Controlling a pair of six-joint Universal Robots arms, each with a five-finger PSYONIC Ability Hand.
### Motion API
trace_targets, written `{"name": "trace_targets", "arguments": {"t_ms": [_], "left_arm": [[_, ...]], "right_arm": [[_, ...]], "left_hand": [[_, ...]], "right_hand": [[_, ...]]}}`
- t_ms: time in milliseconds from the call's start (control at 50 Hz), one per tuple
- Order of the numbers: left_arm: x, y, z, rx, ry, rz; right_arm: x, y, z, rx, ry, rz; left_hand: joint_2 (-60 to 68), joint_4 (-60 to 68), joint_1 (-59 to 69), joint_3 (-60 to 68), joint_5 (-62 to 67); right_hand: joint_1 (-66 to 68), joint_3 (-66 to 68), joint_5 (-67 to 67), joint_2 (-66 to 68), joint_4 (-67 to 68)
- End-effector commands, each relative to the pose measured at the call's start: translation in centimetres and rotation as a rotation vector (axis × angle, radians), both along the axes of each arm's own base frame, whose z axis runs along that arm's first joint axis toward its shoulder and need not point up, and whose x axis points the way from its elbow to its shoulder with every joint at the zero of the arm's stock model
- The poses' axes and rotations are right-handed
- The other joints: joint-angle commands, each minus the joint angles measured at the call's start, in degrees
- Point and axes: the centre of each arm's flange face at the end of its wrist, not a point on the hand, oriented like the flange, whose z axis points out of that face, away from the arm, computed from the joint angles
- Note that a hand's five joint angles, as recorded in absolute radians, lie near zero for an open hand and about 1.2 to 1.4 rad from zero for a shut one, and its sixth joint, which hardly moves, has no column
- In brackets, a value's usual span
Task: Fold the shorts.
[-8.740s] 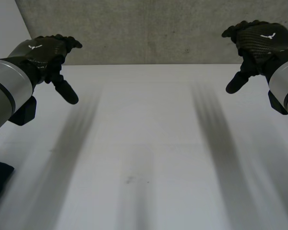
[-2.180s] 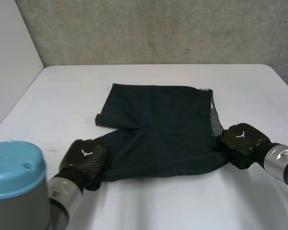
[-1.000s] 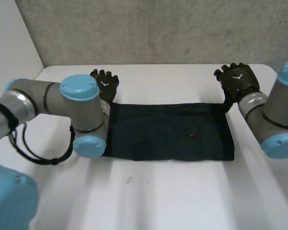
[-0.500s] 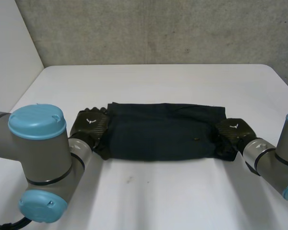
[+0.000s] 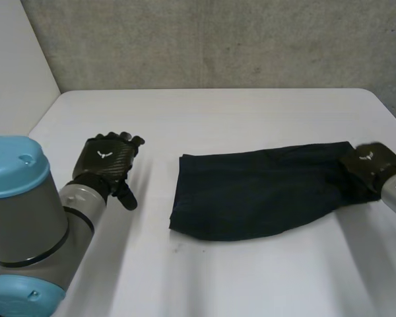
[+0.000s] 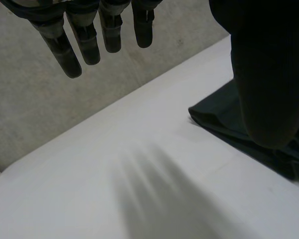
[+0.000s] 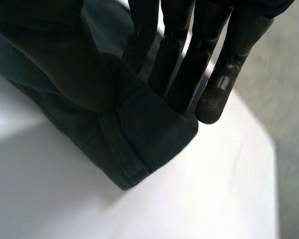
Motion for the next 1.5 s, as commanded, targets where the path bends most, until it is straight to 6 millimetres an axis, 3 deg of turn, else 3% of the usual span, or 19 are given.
{"name": "trace_targets", "arguments": {"t_ms": [20,60,120,160,220,300,320,380,440,540,620,660,720,800,880,960,1240,1440,1500], "left_arm": [[0.4,0.1,0.9,-0.023,0.014,0.01],[0.4,0.2,1.0,-0.027,0.016,0.012],[0.4,0.1,1.3,-0.034,0.022,0.012],[0.4,0.1,1.4,-0.038,0.024,0.014],[0.4,-0.1,1.6,-0.044,0.035,0.016],[0.1,-0.4,2.2,-0.057,0.061,0.018],[0.1,-0.4,2.4,-0.06,0.066,0.018],[-0.1,-0.9,3.2,-0.079,0.092,0.022],[-0.5,-1.7,4.4,-0.113,0.124,0.024],[-1.7,-2.8,5.6,-0.15,0.156,0.007],[-3.9,-3.2,4.8,-0.133,0.165,-0.037],[-5.8,-2.9,3.8,-0.112,0.168,-0.08],[-8.0,-2.9,1.9,-0.078,0.154,-0.133],[-9.5,-3.4,-1.3,0.01,0.098,-0.172],[-9.9,-3.4,-4.7,0.134,0.01,-0.168],[-9.0,-2.6,-6.5,0.252,-0.082,-0.138],[-6.2,-0.6,-7.8,0.347,-0.212,-0.042],[-6.8,-1.4,-5.8,0.247,-0.135,-0.046],[-7.1,-1.7,-3.5,0.193,-0.088,-0.048]], "right_arm": [[8.7,3.9,3.6,-0.212,0.111,0.336],[11.7,5.9,3.8,-0.243,0.11,0.459],[14.7,8.1,2.8,-0.239,0.1,0.595],[17.4,11.0,1.7,-0.224,0.084,0.746],[19.6,13.7,-0.3,-0.179,0.063,0.892],[20.2,14.2,-1.4,-0.139,0.044,0.924],[20.3,14.2,-1.2,-0.138,0.036,0.924],[20.3,14.0,-0.6,-0.096,-0.032,0.889],[19.8,13.0,0.7,-0.031,-0.145,0.816],[17.1,9.4,6.0,0.086,-0.525,0.545],[15.3,7.0,6.9,0.135,-0.678,0.355],[14.9,6.2,6.6,0.133,-0.684,0.305],[14.9,5.3,4.6,0.171,-0.627,0.246],[15.0,4.3,1.7,0.237,-0.518,0.196],[14.9,3.6,-1.0,0.293,-0.45,0.146],[14.6,3.2,-2.4,0.311,-0.424,0.106],[14.2,3.7,-3.7,0.318,-0.332,0.129],[13.7,4.9,-4.3,0.322,-0.281,0.149],[13.5,4.7,-3.5,0.283,-0.276,0.155]], "left_hand": [[-1.4,-1.6,-0.8,-2.2,-2.6],[-1.4,-1.6,-0.8,-2.2,-2.6],[-1.4,-1.6,-0.8,-2.2,-2.6],[-1.4,-1.6,-0.8,-2.2,-2.6],[-1.4,-1.6,-0.8,-2.2,-2.6],[-1.4,-1.6,-0.8,-2.2,-2.6],[-1.4,-1.6,-0.8,-2.2,-2.6],[-1.4,-1.6,-0.8,-2.2,-2.6],[-1.4,-1.6,-0.8,-2.2,-2.6],[-1.4,-1.6,-0.8,-2.2,-2.6],[-1.4,-1.6,-0.8,-2.2,-2.6],[-1.4,-1.6,-0.7,-2.1,-2.6],[-1.2,-1.4,-0.6,-2.0,-2.4],[-0.5,-0.7,0.1,-1.3,-1.7],[-0.5,-0.7,0.1,-1.3,-1.7],[-0.7,-0.9,-0.1,-1.5,-1.9],[-1.4,-1.6,-0.7,-2.1,-2.6],[-1.4,-1.6,-0.8,-2.2,-2.6],[-1.4,-1.6,-0.8,-2.2,-2.6]], "right_hand": [[26.2,13.2,16.6,12.6,11.9],[26.2,13.2,16.6,12.6,11.9],[26.2,13.2,16.6,12.6,11.9],[26.2,13.2,16.6,12.6,11.9],[26.2,13.2,16.6,12.6,11.9],[26.0,13.0,16.4,12.3,11.6],[12.0,-1.0,2.4,-1.7,-2.4],[-43.8,-56.8,-53.4,-57.4,-58.1],[-43.8,-56.8,-53.4,-57.4,-58.1],[-43.8,-56.8,-53.4,-57.4,-58.1],[-43.8,-56.8,-53.4,-57.4,-58.1],[-43.8,-56.8,-53.4,-57.4,-58.1],[-43.8,-56.8,-53.4,-57.4,-58.1],[-43.8,-56.8,-53.4,-57.4,-58.1],[-43.8,-56.8,-53.4,-57.4,-58.1],[-43.8,-56.8,-53.4,-57.4,-58.1],[-43.8,-56.8,-53.4,-57.4,-58.1],[-43.8,-56.8,-53.4,-57.4,-58.1],[-43.8,-56.8,-53.4,-57.4,-58.1]]}}
